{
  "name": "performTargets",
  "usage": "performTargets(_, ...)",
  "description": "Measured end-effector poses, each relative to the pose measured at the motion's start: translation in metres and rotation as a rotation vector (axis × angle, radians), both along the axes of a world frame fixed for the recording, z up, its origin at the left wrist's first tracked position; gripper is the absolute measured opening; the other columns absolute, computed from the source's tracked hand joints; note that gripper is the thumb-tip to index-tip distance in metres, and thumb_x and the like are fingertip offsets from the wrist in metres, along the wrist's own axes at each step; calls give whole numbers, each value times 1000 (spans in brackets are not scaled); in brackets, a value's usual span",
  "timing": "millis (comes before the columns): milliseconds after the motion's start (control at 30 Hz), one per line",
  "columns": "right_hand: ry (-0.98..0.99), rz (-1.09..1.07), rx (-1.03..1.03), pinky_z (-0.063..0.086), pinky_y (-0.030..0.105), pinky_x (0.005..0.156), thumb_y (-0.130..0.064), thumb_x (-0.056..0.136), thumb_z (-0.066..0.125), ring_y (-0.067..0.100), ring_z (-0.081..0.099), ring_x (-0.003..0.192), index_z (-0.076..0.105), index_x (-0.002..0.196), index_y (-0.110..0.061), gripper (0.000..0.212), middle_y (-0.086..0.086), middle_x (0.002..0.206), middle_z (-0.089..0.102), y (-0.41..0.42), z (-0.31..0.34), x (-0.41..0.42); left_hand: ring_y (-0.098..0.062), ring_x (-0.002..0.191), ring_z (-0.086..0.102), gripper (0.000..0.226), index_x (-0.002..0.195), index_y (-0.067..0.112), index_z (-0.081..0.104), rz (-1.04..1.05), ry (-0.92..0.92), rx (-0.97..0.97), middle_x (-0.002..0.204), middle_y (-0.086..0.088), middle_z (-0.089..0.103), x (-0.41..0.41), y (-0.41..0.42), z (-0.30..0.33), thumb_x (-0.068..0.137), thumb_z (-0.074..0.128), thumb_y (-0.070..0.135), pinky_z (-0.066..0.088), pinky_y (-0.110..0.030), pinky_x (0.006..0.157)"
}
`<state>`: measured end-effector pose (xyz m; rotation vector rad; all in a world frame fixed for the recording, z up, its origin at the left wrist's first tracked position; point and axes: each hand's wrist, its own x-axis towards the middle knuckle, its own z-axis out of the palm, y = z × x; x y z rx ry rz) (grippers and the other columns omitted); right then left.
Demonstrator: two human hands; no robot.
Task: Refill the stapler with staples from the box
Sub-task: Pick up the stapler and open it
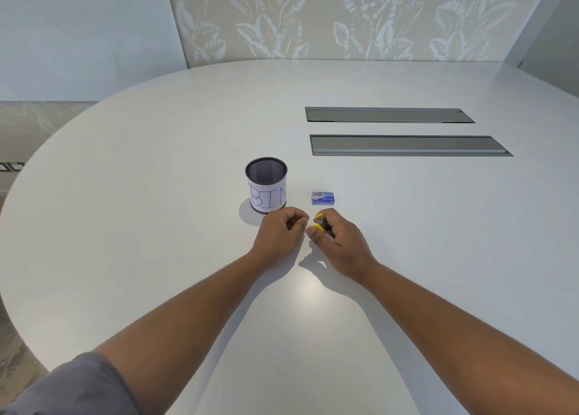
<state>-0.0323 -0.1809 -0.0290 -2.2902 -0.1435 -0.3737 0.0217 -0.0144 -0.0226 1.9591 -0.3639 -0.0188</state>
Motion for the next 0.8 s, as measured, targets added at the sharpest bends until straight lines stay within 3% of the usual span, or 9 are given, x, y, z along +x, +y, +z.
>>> performTargets(167,-2,1,14,43,35,57,-76,92,42,10,44,61,48,91,-29,47,-11,68,52,0,1,0,8,70,62,9,95,14,74,-3,-14,-2,85,2,74,-1,0,1,94,64,13,48,-6,68)
performTargets(333,4,-8,75,42,29,59,-72,91,49,5,47,63,46,98,-35,38,-25,75,54,-1,0,-1,9,70,62,10,94,14,74,2,-20,8,85,3,74,-1,0,2,94,64,13,48,-5,67)
performTargets(533,0,-13,128,44,32,59,-78,91,42,5,52,62,50,98,-26,53,-22,70,55,-1,-1,-1,10,71,62,9,95,16,73,-13,-25,11,83,7,72,-2,0,2,95,64,14,48,-5,66)
performTargets(800,-7,7,106,42,37,57,-69,94,45,10,42,59,51,89,-23,47,-11,66,51,-2,-1,-1,8,68,61,10,92,18,72,-21,-10,-18,79,7,71,-3,-1,1,94,64,12,47,-6,66)
